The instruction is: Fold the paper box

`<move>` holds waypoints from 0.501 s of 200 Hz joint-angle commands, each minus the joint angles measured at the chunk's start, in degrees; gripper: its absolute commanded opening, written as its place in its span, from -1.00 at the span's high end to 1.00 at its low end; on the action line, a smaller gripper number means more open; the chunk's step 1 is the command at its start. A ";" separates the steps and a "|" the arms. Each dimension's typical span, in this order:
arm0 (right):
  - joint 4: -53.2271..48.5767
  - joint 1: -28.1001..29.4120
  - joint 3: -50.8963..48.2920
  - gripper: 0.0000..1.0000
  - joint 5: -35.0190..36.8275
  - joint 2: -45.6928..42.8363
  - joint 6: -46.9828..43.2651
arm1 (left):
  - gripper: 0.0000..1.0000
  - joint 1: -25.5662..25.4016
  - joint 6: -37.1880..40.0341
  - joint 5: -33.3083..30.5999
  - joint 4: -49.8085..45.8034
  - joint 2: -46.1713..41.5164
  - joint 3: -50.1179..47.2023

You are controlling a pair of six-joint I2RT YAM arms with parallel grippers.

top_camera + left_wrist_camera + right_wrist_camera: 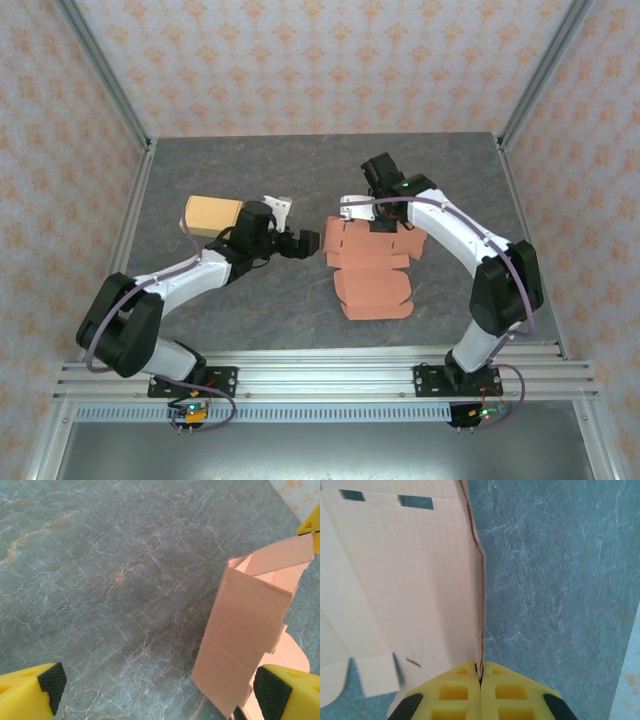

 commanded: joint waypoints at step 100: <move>20.35 1.81 -11.46 1.00 3.51 -3.65 2.25 | -0.95 -2.75 -0.53 9.30 15.03 10.74 3.36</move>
